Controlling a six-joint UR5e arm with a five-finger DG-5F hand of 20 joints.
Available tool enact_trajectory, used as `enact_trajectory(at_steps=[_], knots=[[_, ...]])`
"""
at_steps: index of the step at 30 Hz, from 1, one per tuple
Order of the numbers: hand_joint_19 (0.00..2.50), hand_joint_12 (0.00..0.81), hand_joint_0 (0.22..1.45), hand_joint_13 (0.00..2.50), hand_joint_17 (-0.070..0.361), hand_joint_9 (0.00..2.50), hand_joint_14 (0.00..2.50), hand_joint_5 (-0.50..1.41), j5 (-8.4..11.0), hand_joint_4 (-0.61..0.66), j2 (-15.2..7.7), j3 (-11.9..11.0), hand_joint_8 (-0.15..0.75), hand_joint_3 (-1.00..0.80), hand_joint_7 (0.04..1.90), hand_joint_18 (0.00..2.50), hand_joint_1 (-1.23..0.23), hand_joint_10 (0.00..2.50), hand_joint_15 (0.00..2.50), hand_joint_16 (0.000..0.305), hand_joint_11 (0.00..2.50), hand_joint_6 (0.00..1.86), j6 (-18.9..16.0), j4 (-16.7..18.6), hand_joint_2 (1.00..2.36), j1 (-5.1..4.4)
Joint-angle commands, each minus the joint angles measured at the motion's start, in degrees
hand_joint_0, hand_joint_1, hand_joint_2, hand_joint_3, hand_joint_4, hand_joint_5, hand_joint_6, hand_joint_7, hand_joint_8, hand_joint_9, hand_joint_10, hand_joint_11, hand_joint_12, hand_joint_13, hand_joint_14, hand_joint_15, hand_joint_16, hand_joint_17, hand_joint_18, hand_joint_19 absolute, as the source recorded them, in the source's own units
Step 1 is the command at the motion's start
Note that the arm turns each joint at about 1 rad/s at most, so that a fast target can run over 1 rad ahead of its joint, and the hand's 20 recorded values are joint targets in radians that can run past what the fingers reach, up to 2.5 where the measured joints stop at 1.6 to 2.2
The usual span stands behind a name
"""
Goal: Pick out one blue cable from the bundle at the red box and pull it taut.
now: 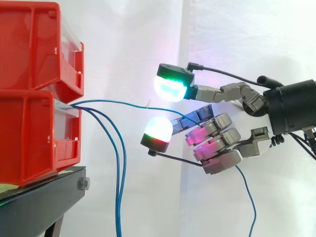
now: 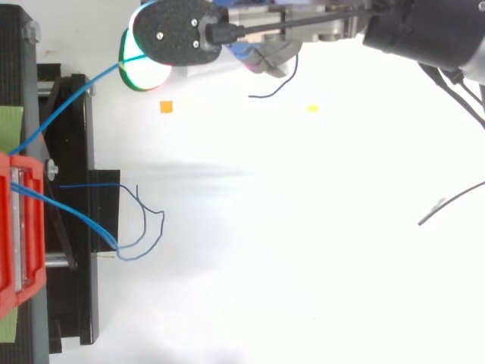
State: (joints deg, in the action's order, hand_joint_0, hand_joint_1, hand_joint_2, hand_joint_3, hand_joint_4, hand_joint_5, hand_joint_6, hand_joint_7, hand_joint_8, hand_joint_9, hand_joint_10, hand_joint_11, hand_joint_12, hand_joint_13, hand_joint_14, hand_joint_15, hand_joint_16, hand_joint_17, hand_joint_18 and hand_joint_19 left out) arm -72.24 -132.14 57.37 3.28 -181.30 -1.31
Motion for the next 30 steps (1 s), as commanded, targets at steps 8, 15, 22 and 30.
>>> enact_trajectory(at_steps=[8,15,22,30], knots=[[1.77,0.307,0.57,0.89,0.076,0.95,2.5,-0.15,1.14,0.11,0.0,-0.1,0.232,-0.43,1.01,1.29,-0.54,2.5,1.29,0.034,1.36,0.86,0.2,0.2,1.01,-0.44],[1.76,0.304,0.58,0.89,0.077,0.95,2.5,-0.15,2.81,0.1,0.0,-0.1,0.231,-0.35,1.05,1.28,-0.56,2.5,1.31,0.034,1.4,0.86,0.3,0.2,1.01,-1.15],[1.73,0.314,0.57,0.89,0.078,0.94,2.5,-0.15,2.9,0.09,0.0,-0.2,0.237,-0.23,1.06,1.26,-0.6,2.5,1.32,0.035,1.4,0.87,0.3,0.2,1.02,-1.59],[1.74,0.315,0.56,0.89,0.079,0.91,2.5,-0.16,2.72,0.09,0.0,-0.3,0.245,-0.16,1.06,1.25,-0.62,2.5,1.32,0.035,1.39,0.88,0.4,0.2,1.02,-2.29]])
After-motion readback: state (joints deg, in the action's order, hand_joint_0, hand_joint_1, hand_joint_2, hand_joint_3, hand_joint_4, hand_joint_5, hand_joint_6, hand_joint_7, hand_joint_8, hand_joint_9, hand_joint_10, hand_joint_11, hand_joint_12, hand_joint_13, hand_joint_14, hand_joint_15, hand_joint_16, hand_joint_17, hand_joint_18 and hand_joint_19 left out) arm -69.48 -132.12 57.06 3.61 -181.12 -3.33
